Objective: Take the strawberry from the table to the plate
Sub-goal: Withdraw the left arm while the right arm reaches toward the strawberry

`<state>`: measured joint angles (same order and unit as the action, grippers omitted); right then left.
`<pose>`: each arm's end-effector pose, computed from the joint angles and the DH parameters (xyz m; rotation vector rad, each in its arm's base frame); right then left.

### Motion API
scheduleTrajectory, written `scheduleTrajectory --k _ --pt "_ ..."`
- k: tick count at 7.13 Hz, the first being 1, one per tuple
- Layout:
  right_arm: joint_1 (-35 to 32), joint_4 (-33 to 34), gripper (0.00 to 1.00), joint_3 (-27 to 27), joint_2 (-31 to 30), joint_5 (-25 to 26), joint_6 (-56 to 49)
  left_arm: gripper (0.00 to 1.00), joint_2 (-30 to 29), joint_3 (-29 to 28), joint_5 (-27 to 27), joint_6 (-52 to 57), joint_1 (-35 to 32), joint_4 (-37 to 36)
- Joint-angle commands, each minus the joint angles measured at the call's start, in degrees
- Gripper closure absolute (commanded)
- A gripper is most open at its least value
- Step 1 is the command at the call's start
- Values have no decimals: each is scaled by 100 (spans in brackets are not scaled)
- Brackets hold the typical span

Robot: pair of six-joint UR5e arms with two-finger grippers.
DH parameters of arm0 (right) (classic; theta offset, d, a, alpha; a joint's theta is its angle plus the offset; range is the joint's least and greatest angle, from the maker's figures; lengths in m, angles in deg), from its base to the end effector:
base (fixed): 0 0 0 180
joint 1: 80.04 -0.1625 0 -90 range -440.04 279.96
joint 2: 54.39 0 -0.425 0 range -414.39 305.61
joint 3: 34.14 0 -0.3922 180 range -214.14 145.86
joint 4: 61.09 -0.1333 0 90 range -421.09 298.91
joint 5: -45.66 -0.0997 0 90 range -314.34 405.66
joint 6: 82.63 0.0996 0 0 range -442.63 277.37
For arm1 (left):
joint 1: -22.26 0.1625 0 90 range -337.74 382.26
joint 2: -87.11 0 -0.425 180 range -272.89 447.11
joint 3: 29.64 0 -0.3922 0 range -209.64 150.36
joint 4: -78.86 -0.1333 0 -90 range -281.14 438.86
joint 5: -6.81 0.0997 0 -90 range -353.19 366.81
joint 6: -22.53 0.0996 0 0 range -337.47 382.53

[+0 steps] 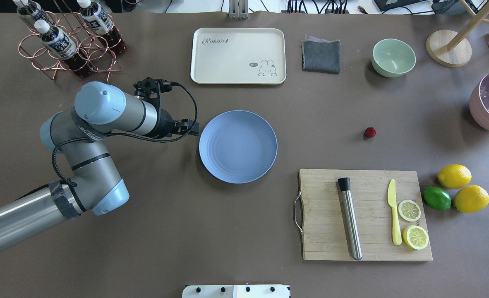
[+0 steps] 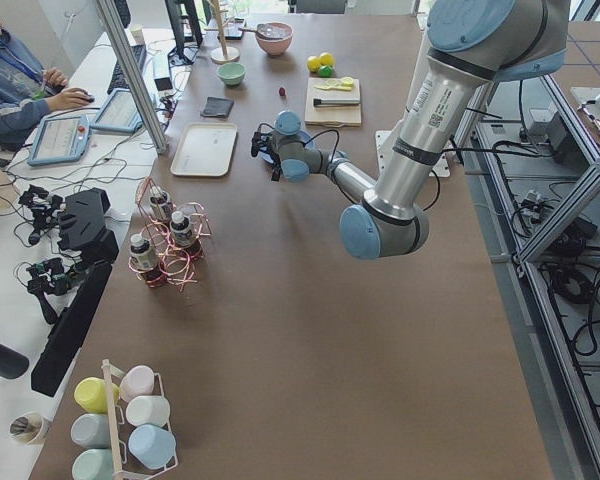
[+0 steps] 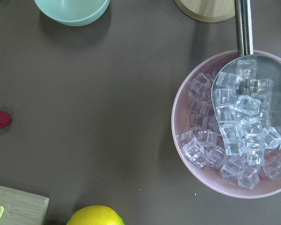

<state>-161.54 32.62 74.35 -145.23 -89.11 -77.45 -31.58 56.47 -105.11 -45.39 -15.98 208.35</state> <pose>-0.0087 -0.4854 0.5131 0.1366 -0.7999 -0.1498 0.4798 -0.5004 0.3211 0.2608 1.1269 -0.0353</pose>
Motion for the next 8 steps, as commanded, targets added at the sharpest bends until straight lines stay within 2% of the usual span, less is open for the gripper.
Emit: scheduleTrajectory --k 1,4,5,6,8 --pt "369 -2 0 -4 179 29 515 2 728 422 -627 1036 -639 -3" --pt "1002 -2 0 14 566 362 1606 2 1933 749 -2399 3066 -2525 -3" --pt "1274 -11 0 14 724 511 2045 2 2250 706 -2605 3709 -2975 -29" --pt "1642 -515 0 -47 804 835 2893 2 2462 705 -2625 4629 -3423 -412" --pt "2502 -1860 1 -406 857 1424 4319 2 2378 749 -2703 6641 -4250 -2120"
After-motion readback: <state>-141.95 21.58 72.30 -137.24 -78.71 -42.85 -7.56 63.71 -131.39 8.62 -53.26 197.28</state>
